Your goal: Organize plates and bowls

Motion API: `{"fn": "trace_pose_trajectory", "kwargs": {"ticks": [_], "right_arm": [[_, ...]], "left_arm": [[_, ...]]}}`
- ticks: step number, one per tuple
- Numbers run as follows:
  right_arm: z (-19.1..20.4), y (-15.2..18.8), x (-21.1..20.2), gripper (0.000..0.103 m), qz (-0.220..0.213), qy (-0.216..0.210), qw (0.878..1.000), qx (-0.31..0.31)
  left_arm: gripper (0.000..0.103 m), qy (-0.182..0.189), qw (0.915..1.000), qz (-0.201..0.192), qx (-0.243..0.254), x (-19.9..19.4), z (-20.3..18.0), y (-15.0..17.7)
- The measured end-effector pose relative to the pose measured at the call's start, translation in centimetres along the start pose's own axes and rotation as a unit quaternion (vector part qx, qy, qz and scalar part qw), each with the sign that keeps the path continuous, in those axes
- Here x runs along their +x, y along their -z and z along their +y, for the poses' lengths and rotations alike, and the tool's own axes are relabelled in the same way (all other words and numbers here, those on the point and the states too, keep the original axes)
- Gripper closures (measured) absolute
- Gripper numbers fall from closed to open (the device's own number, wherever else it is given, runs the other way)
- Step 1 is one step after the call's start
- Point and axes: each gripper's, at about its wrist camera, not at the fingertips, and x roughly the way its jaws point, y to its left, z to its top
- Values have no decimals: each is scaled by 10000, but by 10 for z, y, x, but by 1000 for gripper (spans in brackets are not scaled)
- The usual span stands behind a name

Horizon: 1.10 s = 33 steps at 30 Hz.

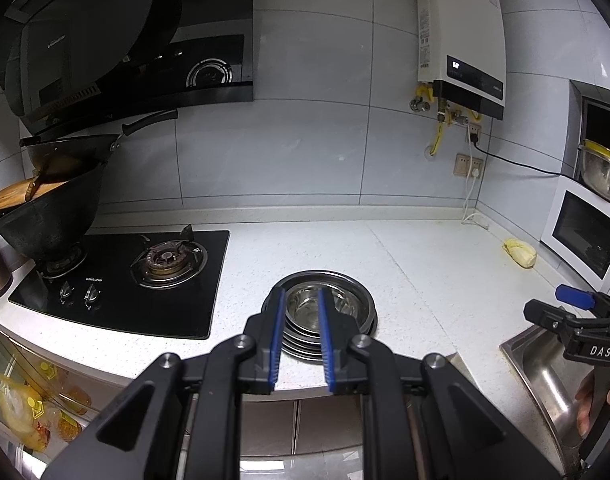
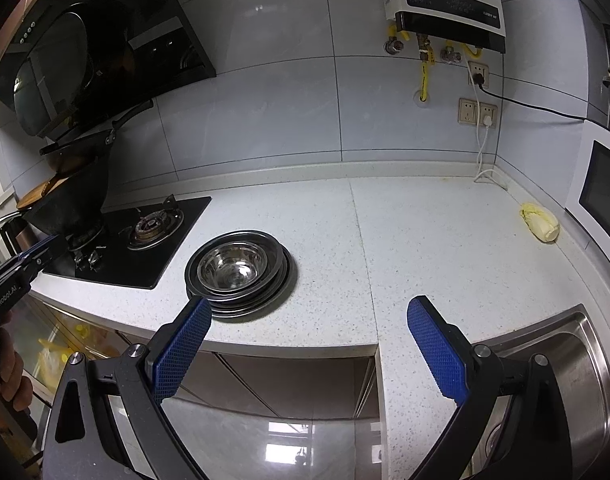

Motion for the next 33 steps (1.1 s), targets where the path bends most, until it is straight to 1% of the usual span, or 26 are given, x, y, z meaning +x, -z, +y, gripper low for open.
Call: {"fn": "trace_pose_trajectory", "kwargs": {"ticks": [9, 15, 21, 22, 23, 24, 25, 33], "right_arm": [[-2, 0, 2, 7, 46, 6, 10000, -29], [-5, -1, 3, 7, 55, 32, 10000, -10], [-8, 0, 1, 7, 53, 47, 10000, -19], [-8, 0, 1, 7, 54, 50, 10000, -20], [-8, 0, 1, 7, 59, 54, 10000, -19], [-8, 0, 1, 7, 61, 57, 10000, -19], [-8, 0, 1, 7, 63, 63, 10000, -21], [-7, 0, 1, 6, 60, 63, 10000, -34]], "left_arm": [[87, 6, 10000, 44, 0, 2, -1, 2], [87, 229, 9995, 201, -83, 8, -1, 3], [87, 139, 9996, 245, 76, 11, -6, 3], [84, 126, 9996, 246, 112, 10, -7, 3], [77, 119, 9995, 245, 137, 10, -9, 3], [61, 120, 9995, 235, 155, 10, -10, 3], [56, 127, 9995, 231, 153, 10, -11, 3], [55, 114, 9995, 248, 158, 9, -12, 2]]}}
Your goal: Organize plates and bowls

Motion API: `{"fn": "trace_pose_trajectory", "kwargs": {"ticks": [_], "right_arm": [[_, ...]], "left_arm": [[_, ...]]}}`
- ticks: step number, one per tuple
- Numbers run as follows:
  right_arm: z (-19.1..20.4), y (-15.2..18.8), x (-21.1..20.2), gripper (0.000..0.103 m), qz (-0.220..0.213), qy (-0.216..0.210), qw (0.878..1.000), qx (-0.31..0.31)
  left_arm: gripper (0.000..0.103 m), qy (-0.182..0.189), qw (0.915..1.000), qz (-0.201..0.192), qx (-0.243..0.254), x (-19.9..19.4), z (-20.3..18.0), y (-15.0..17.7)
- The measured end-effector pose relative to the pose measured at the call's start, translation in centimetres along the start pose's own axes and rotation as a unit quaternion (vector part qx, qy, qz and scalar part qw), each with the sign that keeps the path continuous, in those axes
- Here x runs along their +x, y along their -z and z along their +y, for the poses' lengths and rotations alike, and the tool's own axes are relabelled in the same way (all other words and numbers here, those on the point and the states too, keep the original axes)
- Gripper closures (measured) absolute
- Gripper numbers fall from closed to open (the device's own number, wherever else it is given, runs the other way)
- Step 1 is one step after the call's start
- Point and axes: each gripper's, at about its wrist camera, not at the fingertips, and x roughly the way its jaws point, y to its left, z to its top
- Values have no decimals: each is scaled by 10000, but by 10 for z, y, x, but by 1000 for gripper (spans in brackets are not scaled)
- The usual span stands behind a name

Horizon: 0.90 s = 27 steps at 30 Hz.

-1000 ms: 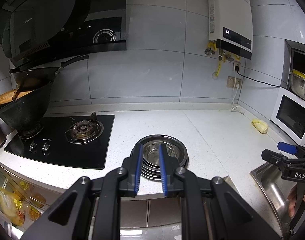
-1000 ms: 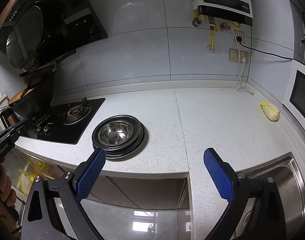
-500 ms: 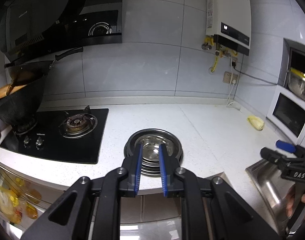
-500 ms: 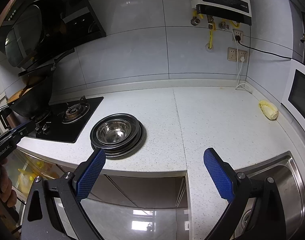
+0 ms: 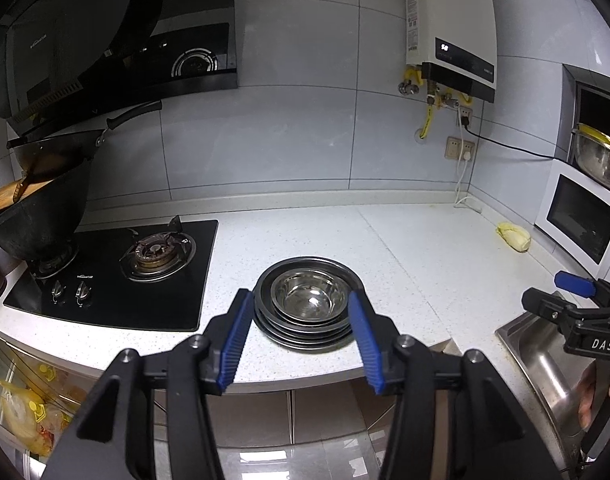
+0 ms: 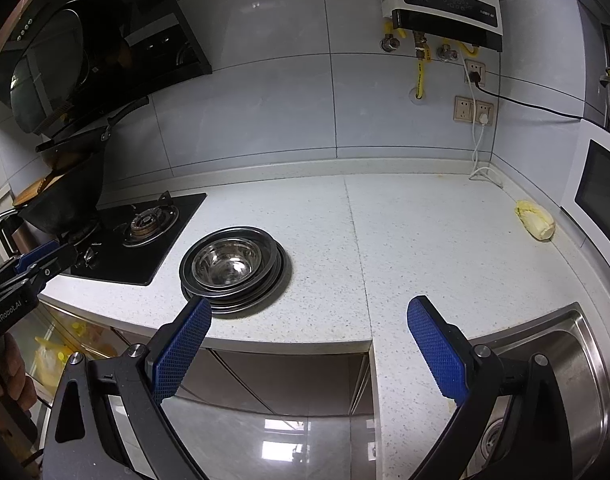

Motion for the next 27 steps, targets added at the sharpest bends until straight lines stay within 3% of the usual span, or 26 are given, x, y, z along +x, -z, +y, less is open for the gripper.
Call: {"fn": "trace_pose_trajectory", "kwargs": {"ticks": [27], "right_arm": [[-2, 2, 9, 7, 71, -18, 10000, -23]], "left_arm": [[55, -11, 9999, 97, -122, 10, 8, -2]]}}
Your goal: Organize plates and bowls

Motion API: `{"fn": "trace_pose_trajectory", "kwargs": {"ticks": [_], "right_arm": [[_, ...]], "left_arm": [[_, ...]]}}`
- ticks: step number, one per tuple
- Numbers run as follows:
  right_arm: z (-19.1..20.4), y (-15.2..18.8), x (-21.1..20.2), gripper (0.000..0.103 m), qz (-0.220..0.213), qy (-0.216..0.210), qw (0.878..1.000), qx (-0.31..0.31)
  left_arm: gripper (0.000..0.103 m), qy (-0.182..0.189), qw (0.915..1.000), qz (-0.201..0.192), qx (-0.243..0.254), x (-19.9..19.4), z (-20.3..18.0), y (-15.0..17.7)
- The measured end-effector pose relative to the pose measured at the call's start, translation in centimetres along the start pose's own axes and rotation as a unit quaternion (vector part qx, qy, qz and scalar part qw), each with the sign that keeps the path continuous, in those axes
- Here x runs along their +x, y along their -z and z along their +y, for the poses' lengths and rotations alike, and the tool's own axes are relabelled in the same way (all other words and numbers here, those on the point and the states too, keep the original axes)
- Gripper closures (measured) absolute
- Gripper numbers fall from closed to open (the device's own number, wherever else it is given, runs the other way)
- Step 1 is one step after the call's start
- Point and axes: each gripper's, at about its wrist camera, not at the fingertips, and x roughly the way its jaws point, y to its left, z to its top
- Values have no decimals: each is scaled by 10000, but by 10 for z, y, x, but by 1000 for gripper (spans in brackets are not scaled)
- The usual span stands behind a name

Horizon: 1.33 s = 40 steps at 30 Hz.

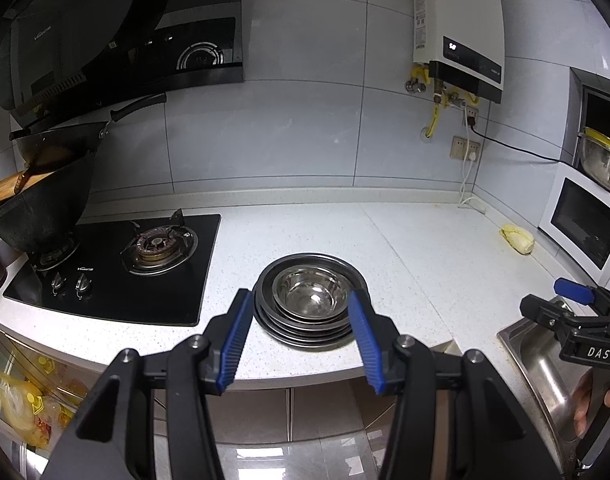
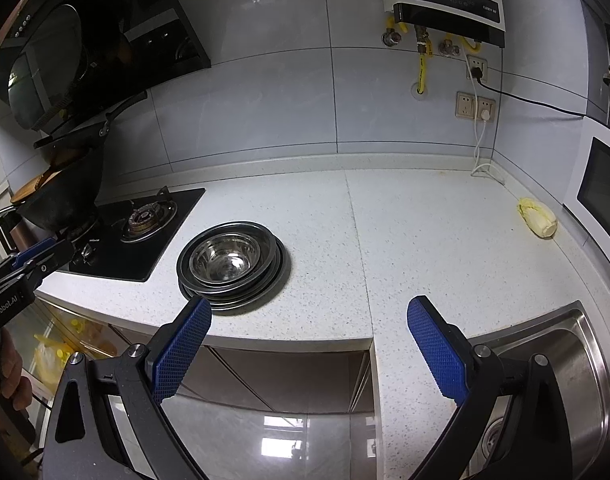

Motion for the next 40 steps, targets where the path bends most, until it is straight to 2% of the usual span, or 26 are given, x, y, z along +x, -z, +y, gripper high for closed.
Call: {"fn": "trace_pose_trajectory", "kwargs": {"ticks": [40], "right_arm": [[-1, 0, 6, 7, 73, -12, 10000, -36]], "left_arm": [[55, -35, 10000, 0, 9, 3, -4, 6]]}}
